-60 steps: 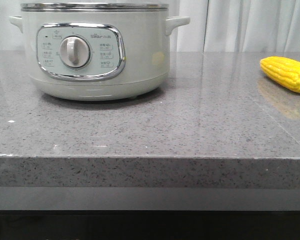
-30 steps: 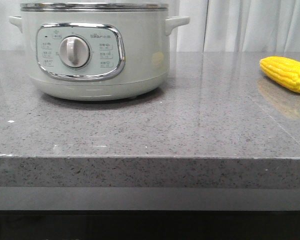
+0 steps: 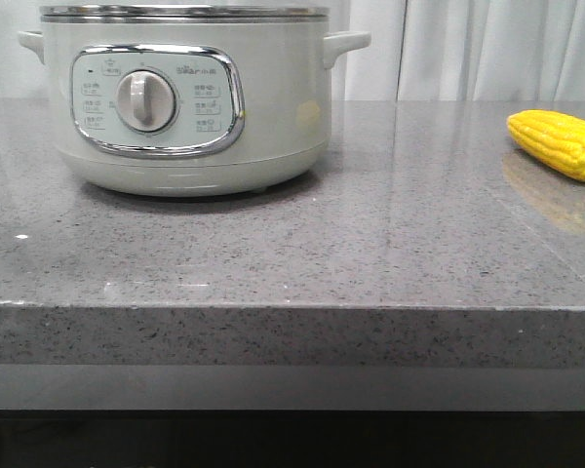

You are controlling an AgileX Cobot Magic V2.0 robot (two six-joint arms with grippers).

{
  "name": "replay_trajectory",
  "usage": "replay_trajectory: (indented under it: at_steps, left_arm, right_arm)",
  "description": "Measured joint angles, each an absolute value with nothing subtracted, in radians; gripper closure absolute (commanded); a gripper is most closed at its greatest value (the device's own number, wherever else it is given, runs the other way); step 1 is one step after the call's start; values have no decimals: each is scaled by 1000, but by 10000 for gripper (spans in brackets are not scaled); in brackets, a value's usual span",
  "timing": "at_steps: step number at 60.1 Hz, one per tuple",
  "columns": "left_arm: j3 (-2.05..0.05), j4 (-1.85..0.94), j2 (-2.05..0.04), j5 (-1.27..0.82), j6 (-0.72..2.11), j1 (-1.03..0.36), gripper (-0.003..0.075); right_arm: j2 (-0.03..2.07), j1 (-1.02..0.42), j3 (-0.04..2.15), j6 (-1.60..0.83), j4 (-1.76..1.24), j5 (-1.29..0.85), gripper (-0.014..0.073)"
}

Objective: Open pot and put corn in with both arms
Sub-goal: 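Grasp the lid knob with the left gripper and lift the lid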

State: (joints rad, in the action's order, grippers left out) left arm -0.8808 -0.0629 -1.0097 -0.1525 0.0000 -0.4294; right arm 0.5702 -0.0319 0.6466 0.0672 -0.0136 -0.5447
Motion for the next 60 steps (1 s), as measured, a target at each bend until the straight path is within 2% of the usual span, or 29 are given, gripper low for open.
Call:
replay_trajectory:
  at_steps: [12, 31, 60]
  left_arm:
    - [-1051, -65, -1222, -134, 0, -475, 175]
    - [-1269, -101, -1482, -81, 0, -475, 175]
    - [-1333, -107, -1649, 13, 0, -475, 176]
  right_arm:
    - [570, -32, 647, 67, -14, -545, 24]
    - [570, -32, 647, 67, -14, -545, 24]
    - [570, -32, 647, 67, -14, -545, 24]
